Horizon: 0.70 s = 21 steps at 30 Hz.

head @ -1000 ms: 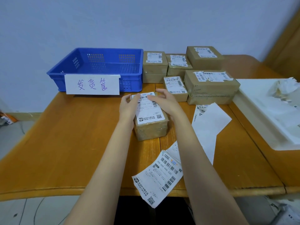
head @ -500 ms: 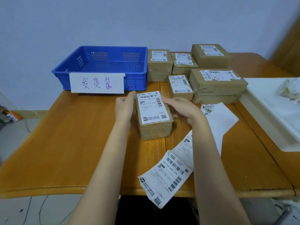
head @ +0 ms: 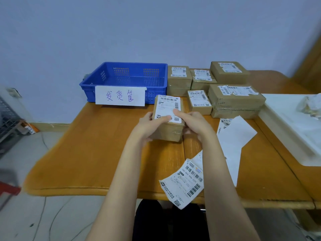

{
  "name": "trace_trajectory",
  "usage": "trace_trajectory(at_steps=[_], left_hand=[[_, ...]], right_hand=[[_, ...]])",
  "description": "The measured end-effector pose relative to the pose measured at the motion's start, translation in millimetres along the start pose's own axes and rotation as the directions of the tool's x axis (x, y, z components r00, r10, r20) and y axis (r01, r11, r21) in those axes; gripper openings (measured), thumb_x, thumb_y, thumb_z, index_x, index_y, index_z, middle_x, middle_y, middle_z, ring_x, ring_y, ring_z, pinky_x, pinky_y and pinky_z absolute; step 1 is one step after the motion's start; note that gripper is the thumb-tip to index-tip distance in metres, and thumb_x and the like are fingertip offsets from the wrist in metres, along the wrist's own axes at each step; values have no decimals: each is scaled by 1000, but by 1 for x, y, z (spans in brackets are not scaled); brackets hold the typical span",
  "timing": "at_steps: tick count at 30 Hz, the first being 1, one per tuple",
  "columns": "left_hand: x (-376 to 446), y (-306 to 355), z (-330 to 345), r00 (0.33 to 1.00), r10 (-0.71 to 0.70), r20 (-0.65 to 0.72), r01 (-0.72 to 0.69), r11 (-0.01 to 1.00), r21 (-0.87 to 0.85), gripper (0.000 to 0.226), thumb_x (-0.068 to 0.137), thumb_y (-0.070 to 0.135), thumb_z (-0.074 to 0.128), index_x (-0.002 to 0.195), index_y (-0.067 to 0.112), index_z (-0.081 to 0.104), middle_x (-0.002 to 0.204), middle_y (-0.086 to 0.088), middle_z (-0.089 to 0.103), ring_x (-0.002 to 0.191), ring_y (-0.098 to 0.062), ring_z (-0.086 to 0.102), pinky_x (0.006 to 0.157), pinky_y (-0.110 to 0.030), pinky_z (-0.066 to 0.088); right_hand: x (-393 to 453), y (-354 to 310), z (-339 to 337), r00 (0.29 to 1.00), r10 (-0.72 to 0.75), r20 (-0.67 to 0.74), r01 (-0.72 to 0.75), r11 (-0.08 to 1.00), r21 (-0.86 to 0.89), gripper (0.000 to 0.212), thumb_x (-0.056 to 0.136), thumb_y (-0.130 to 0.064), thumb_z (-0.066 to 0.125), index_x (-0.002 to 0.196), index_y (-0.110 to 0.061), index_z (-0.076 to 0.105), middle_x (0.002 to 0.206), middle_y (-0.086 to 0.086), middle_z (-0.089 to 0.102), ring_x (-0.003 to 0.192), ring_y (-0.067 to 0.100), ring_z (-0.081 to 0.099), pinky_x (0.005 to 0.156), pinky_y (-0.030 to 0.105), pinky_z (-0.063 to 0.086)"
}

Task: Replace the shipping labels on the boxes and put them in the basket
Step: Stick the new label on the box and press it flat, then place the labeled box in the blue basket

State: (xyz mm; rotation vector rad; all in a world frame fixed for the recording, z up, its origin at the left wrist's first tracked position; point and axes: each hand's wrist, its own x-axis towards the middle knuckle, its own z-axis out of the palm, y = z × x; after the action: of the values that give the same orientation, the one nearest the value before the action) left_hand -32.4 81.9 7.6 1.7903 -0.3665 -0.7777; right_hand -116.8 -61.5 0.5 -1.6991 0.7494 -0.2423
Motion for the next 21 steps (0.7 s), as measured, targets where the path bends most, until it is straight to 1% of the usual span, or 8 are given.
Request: trace_trajectory(at_steps=[3, 6, 8, 10, 12, 16, 18, 21], left_hand=[[0, 10, -9, 989, 93, -118, -109, 984, -139, 67, 86, 36, 75, 143, 20, 45, 137, -2, 54, 122, -21, 51, 87, -36, 51], [8, 30, -18, 941, 146, -306, -208, 961, -181, 68, 69, 43, 83, 127, 17, 59, 123, -2, 66, 111, -21, 62, 93, -44, 55], [18, 47, -25, 902, 185, -389, -255, 957, -137, 67, 56, 49, 81, 114, 19, 69, 111, 1, 72, 104, -20, 67, 91, -42, 56], [37, 64, -31, 889, 202, -412, -271, 956, -116, 51, 67, 43, 80, 110, 17, 71, 107, 1, 73, 103, -19, 67, 79, -33, 54], [63, 78, -38, 889, 203, -411, -272, 956, -115, 43, 75, 35, 79, 111, 13, 71, 110, -1, 72, 106, -21, 66, 72, -27, 47], [110, 103, -49, 895, 196, -402, -266, 956, -127, 42, 73, 33, 81, 109, 13, 72, 111, -2, 72, 105, -21, 66, 72, -26, 48], [133, 115, -56, 897, 205, -392, -268, 957, -114, 43, 73, 32, 82, 110, 13, 72, 110, -2, 72, 105, -21, 67, 78, -29, 52], [162, 123, -62, 899, 230, -372, -281, 956, -88, 40, 77, 30, 80, 112, 13, 70, 110, -1, 72, 104, -19, 68, 86, -32, 56]], right_hand=[[1, -21, 11, 991, -92, -98, 96, 994, 46, 44, 82, -50, 71, 99, -9, 68, 98, 6, 73, 90, 20, 69, 82, 38, 59], [15, -49, 21, 970, -147, -192, 164, 984, 71, 56, 77, -50, 75, 98, 2, 72, 92, 12, 74, 86, 27, 71, 79, 45, 59], [31, -68, 26, 951, -189, -245, 214, 973, 80, 55, 74, -50, 77, 82, 4, 71, 82, 12, 73, 79, 28, 70, 78, 48, 59], [51, -86, 30, 925, -224, -307, 255, 965, 65, 48, 74, -49, 77, 55, -10, 55, 58, 3, 58, 60, 22, 59, 71, 41, 58], [69, -102, 31, 905, -237, -353, 261, 965, 20, 56, 76, -50, 75, 47, -19, 39, 47, -5, 41, 50, 17, 45, 59, 33, 44], [109, -123, 29, 902, -241, -358, 255, 967, -8, 49, 82, -48, 71, 52, -21, 45, 52, -7, 48, 52, 12, 49, 52, 26, 39], [130, -133, 28, 904, -242, -352, 256, 967, -9, 39, 84, -47, 70, 60, -21, 52, 60, -8, 55, 58, 9, 54, 53, 25, 40], [162, -142, 28, 902, -248, -353, 264, 964, -3, 39, 85, -44, 70, 63, -19, 50, 62, -6, 53, 57, 9, 51, 54, 27, 40]])
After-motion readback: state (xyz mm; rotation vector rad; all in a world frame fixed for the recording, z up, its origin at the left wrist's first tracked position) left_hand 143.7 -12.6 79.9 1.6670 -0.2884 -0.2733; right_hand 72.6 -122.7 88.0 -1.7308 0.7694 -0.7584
